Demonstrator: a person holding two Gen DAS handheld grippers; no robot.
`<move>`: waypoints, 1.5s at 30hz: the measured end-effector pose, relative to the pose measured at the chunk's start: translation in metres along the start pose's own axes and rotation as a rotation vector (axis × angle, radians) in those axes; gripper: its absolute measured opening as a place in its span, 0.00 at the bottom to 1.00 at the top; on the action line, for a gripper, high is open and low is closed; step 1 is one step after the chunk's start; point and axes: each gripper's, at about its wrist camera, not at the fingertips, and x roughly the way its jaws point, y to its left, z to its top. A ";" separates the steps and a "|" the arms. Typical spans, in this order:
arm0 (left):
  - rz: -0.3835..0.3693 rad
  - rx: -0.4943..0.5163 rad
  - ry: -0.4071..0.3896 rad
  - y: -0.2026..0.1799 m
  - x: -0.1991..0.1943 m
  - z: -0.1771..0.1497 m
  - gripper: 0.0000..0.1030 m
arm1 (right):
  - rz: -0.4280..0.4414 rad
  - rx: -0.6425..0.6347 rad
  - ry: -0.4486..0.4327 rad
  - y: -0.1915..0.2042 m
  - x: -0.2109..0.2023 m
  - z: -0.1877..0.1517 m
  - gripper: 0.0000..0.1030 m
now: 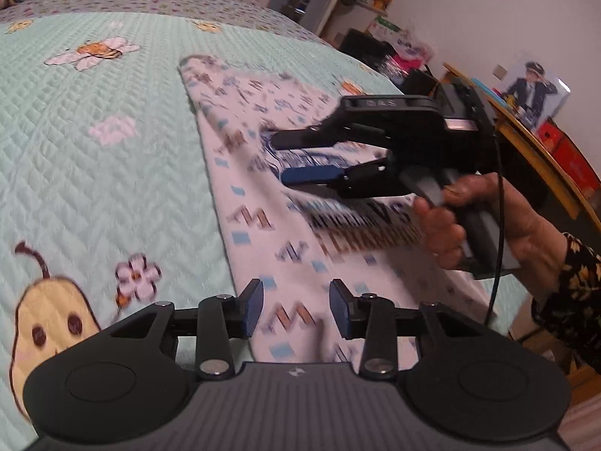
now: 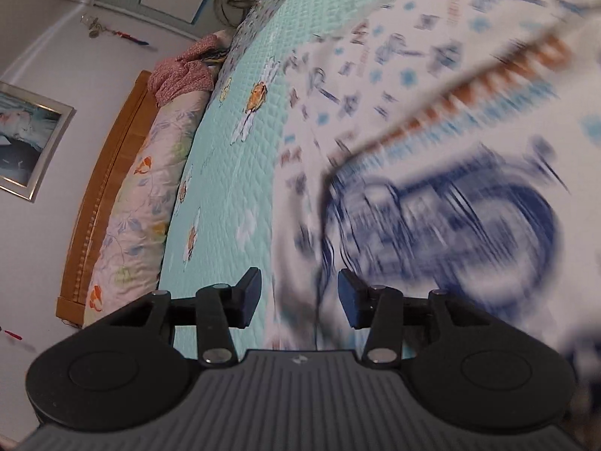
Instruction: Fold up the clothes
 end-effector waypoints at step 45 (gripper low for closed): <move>0.245 0.075 -0.149 0.101 0.062 0.197 0.42 | 0.428 -0.119 -0.107 -0.007 0.070 0.042 0.71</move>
